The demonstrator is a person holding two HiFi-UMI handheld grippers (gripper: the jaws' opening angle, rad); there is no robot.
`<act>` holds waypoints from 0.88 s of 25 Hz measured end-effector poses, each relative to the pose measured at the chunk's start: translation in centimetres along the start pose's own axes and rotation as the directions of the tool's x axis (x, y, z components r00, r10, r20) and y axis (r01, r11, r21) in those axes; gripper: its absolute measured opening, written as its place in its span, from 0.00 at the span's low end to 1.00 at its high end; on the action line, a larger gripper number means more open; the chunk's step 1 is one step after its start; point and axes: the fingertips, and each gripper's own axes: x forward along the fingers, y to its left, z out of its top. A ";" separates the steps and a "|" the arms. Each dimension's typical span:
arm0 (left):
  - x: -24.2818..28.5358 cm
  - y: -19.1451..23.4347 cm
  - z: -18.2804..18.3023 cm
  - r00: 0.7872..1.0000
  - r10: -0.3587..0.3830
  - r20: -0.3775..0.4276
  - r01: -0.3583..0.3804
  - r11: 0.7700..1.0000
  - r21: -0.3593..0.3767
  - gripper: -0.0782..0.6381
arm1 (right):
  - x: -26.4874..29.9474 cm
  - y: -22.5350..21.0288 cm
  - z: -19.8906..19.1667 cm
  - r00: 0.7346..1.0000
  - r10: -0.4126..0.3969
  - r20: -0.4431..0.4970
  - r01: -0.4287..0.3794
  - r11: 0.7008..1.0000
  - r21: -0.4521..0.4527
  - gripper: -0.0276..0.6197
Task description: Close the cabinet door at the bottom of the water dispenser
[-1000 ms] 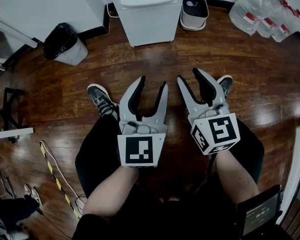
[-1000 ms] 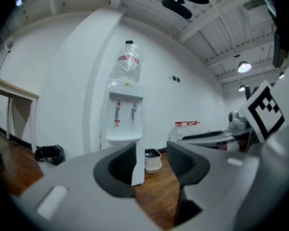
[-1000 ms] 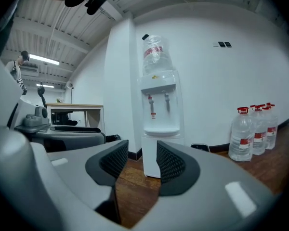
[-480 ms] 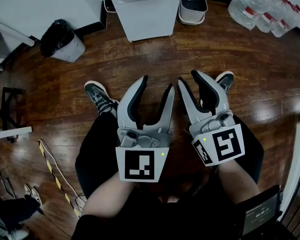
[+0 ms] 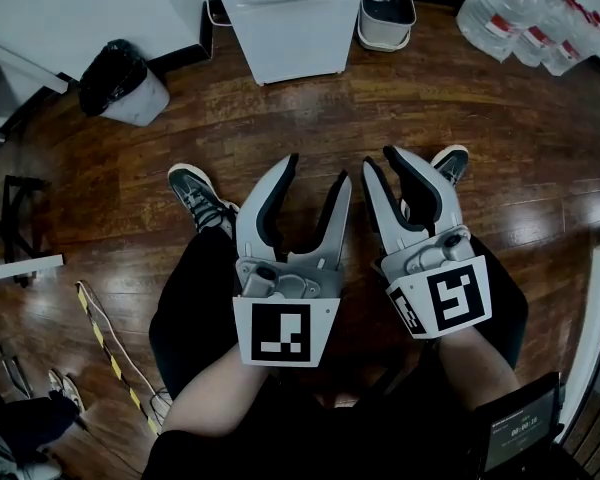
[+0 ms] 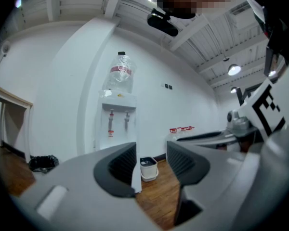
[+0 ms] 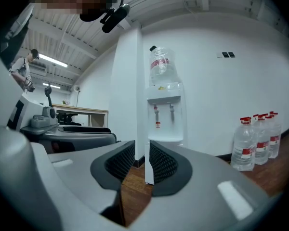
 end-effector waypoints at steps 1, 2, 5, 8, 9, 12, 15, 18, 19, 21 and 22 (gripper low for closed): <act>0.0 0.0 0.0 1.000 0.002 0.000 -0.002 1.000 -0.004 0.41 | 0.0 0.1 0.1 1.000 0.003 0.004 -0.003 1.000 -0.003 0.18; 0.0 0.0 0.0 1.000 0.003 0.000 -0.003 1.000 -0.005 0.41 | 0.0 0.1 0.3 1.000 0.005 0.012 -0.005 1.000 -0.006 0.17; 0.1 -0.1 -0.1 1.000 -0.004 -0.005 0.004 1.000 0.002 0.41 | -0.2 0.3 0.8 0.999 0.008 0.033 -0.008 1.000 -0.016 0.14; 0.1 -0.1 -0.1 1.000 0.000 -0.004 0.000 1.000 -0.007 0.41 | -0.4 0.2 0.8 0.999 0.005 0.040 -0.004 1.000 -0.016 0.14; 0.1 -0.1 0.0 1.000 0.000 -0.001 0.000 1.000 -0.006 0.41 | -0.4 0.2 0.9 0.999 0.004 0.040 -0.004 1.000 -0.015 0.14; 0.2 -0.3 0.0 1.000 -0.006 -0.001 0.006 1.000 0.003 0.41 | -0.4 0.1 0.9 0.999 0.003 0.040 -0.003 1.000 -0.013 0.14; 0.1 -0.2 0.0 1.000 -0.003 -0.003 0.003 1.000 -0.005 0.41 | -0.4 0.1 0.8 0.999 0.003 0.037 -0.003 1.000 -0.008 0.14; 0.2 -0.2 -0.1 1.000 -0.003 -0.004 0.003 1.000 -0.004 0.41 | -0.3 0.2 0.8 0.999 0.006 0.039 -0.006 1.000 -0.007 0.14; 0.2 -0.2 0.0 1.000 -0.003 -0.003 0.003 1.000 -0.003 0.41 | -0.4 0.2 0.8 0.999 0.007 0.040 -0.006 1.000 -0.007 0.14; 0.2 -0.1 0.0 1.000 -0.006 -0.004 0.006 1.000 0.008 0.41 | -0.4 0.3 0.8 0.999 0.007 0.041 -0.007 1.000 -0.007 0.14; 0.2 -0.1 0.0 1.000 -0.008 -0.005 0.008 1.000 0.012 0.41 | -0.4 0.3 0.8 0.999 0.008 0.041 -0.007 1.000 -0.007 0.14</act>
